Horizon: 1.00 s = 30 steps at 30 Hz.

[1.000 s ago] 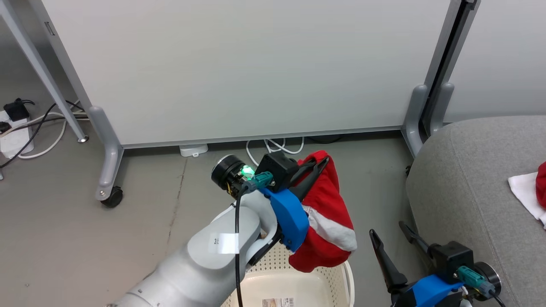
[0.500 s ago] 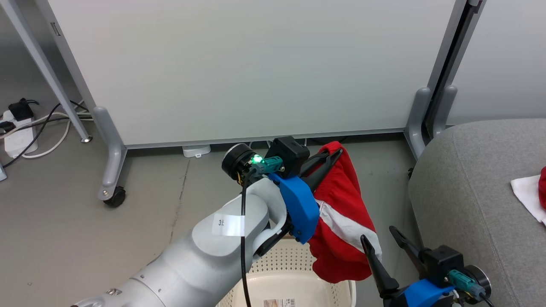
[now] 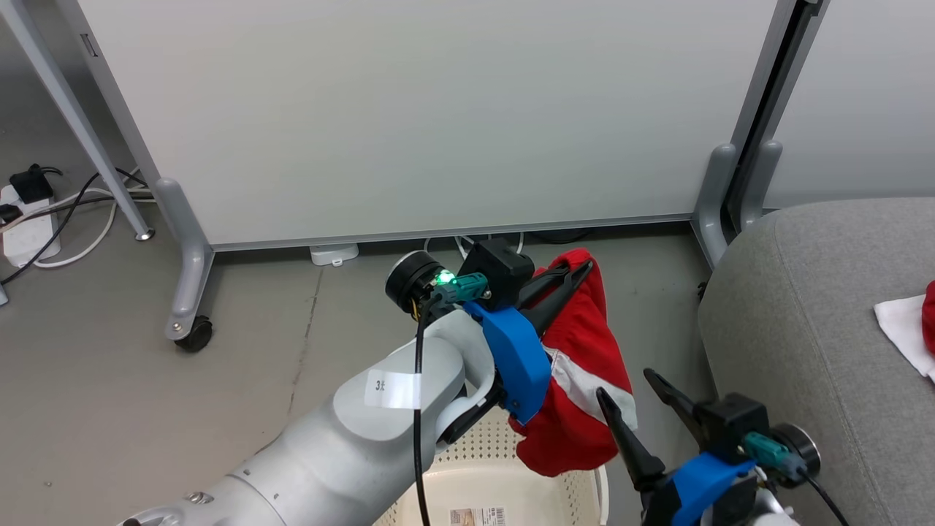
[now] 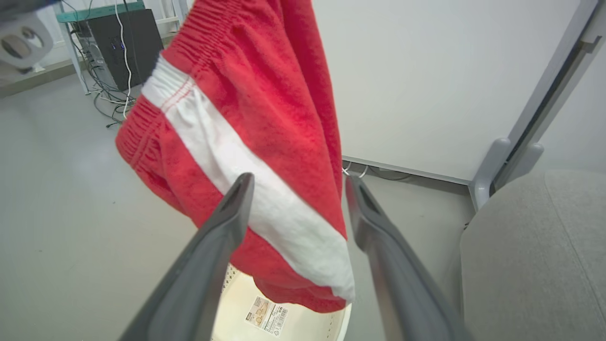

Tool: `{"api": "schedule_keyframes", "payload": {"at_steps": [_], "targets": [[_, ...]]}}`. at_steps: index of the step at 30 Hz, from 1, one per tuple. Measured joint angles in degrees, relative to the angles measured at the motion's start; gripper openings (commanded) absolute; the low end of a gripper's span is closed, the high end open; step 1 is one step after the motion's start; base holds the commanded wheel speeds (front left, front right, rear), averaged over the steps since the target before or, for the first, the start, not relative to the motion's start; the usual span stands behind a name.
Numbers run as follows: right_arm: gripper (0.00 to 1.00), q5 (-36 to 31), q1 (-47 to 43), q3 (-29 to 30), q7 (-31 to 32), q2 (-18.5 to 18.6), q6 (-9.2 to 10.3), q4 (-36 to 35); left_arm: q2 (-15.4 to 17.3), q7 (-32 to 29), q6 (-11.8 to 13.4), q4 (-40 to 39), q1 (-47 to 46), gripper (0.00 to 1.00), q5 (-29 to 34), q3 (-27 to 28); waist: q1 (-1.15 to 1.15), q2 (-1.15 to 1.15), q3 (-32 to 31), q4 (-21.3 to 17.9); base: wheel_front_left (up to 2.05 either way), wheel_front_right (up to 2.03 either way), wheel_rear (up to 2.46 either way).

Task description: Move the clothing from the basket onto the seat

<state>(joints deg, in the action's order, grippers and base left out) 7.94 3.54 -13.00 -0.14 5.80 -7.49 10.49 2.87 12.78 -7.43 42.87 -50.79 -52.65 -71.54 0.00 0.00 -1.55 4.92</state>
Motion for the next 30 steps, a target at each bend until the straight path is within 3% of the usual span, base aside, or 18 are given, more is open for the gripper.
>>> {"api": "schedule_keyframes", "payload": {"at_steps": [14,24,25,26,27,30], "targets": [[1.0,8.1,11.8,-9.7,2.6,5.8,0.0,8.7,0.0,0.3,0.0,-1.5,-0.4,0.0,-0.8,-1.5,0.0,0.0,0.4,0.2,0.0,0.0,0.0],[1.0,12.7,18.4,-17.9,-0.1,6.1,0.0,16.6,0.0,0.1,0.0,-3.3,-0.4,0.0,-0.7,-1.8,0.0,0.0,-0.2,-0.1,0.0,0.0,0.0],[0.91,13.0,19.1,-18.4,-0.6,5.9,0.0,17.5,0.0,0.0,0.0,-3.6,-0.4,0.0,-0.7,-1.8,0.0,0.0,-0.3,-0.1,0.0,0.0,0.0],[0.31,13.5,19.8,-18.8,-1.0,5.5,0.0,18.4,0.0,-0.1,0.0,-3.9,-0.4,0.0,-0.7,-1.8,0.0,0.0,-0.4,-0.1,0.0,0.0,0.0],[0.0,14.0,20.2,-18.9,-1.5,5.1,0.0,19.4,0.0,-0.1,0.0,-4.0,-0.4,0.0,-0.7,-1.8,0.0,0.0,-0.5,-0.2,0.0,0.0,0.0],[0.0,14.7,21.2,-19.6,-2.8,4.4,0.0,22.0,0.0,-0.1,0.0,-4.3,-0.3,0.0,-0.7,-1.8,0.0,0.0,-0.9,-0.3,0.0,0.0,0.0]]}}
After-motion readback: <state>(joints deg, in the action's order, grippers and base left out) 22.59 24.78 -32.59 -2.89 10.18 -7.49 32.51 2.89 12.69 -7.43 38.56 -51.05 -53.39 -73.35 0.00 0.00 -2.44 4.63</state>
